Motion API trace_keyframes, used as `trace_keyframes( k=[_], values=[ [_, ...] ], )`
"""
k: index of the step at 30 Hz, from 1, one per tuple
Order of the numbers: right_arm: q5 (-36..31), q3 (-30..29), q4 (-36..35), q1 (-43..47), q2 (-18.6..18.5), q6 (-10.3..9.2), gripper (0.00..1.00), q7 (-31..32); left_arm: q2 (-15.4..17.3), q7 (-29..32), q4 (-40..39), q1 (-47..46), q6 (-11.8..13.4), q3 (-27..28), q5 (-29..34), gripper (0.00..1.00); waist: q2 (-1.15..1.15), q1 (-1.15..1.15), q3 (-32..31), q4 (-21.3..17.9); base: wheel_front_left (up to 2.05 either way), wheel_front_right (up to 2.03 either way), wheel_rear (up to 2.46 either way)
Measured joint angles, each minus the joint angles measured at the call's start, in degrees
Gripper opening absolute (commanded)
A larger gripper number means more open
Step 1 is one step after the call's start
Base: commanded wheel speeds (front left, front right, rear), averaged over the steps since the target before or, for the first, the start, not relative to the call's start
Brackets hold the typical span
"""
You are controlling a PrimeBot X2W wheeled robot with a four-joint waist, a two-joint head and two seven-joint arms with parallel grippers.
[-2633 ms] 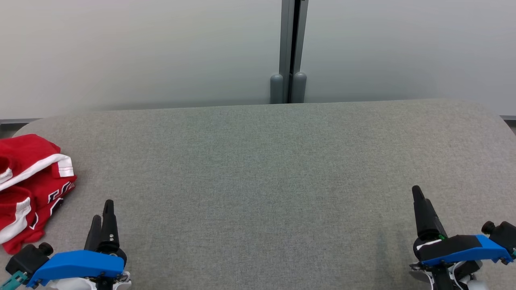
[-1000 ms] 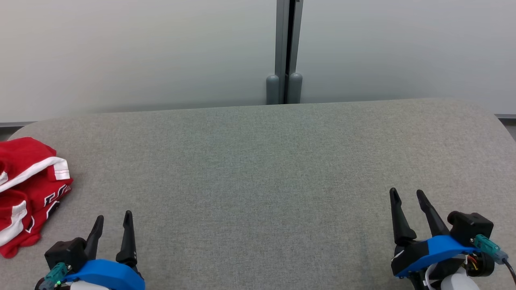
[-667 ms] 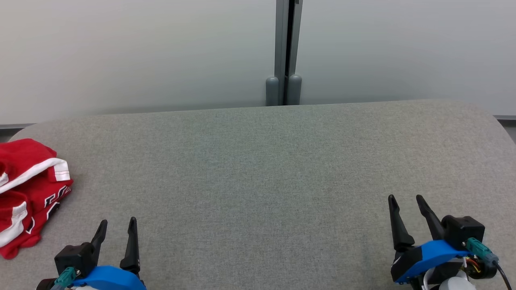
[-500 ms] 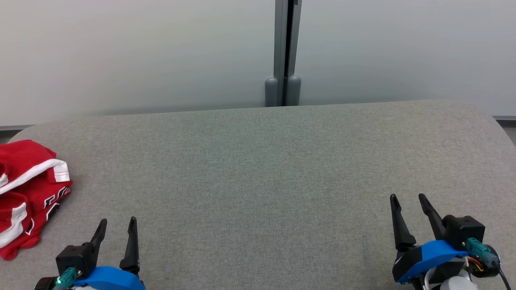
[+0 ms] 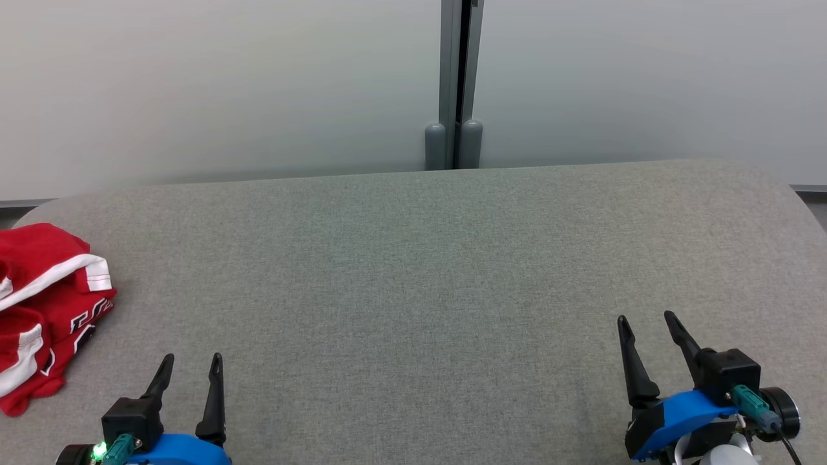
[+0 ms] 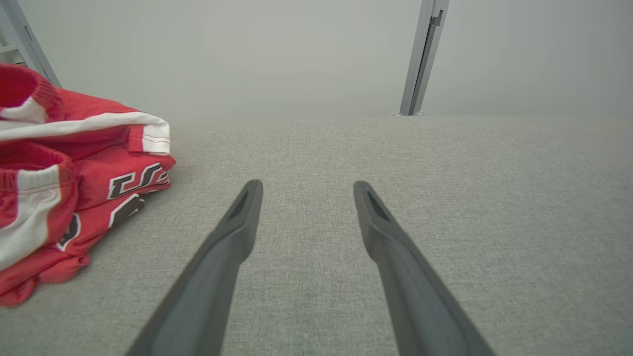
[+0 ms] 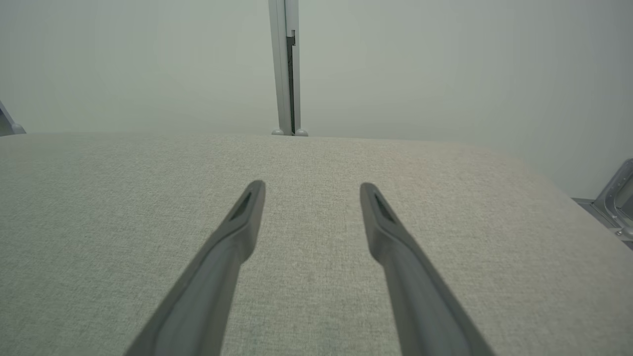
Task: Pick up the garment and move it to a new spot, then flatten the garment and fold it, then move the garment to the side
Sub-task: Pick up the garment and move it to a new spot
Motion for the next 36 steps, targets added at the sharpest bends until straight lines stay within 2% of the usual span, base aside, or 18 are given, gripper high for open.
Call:
trace_keyframes(
  k=[7, 13, 23, 31, 36],
  values=[
    [-2.80, -0.09, -0.07, -0.01, -0.03, 0.01, 1.00, -0.67, -0.19, -0.79, 0.15, -0.09, -0.01, 0.81, 2.23, 1.00, 0.00, 0.00, 0.16, 1.01, 0.00, 0.00, 0.00],
    [-4.19, 0.41, 0.05, 0.10, -0.07, 0.01, 1.00, -1.08, -0.33, -1.15, 0.58, -0.56, -0.01, 0.60, 3.66, 1.00, 0.00, 0.00, -0.28, 4.31, 0.00, 0.00, 0.00],
    [-2.83, 0.75, 0.92, -0.04, -0.11, 0.01, 1.00, -1.13, 0.71, -1.19, 2.23, -1.38, -0.02, 0.83, 2.55, 1.00, 0.00, 0.00, -1.27, 16.55, 0.00, 0.00, 0.00],
    [-1.93, 3.37, 2.31, -1.43, -0.07, 0.01, 1.00, -1.14, 1.85, -1.18, 3.72, -1.91, -0.02, 2.57, 1.77, 1.00, 0.00, 0.00, -0.14, 26.97, 0.00, 0.00, 0.00],
    [-1.56, 7.08, 3.54, -2.95, 0.01, 0.01, 1.00, -1.14, 1.79, -1.18, 4.09, -1.79, -0.02, 4.41, 1.74, 1.00, 0.00, 0.00, 1.75, 30.60, 0.00, 0.00, 0.00]
  ],
)
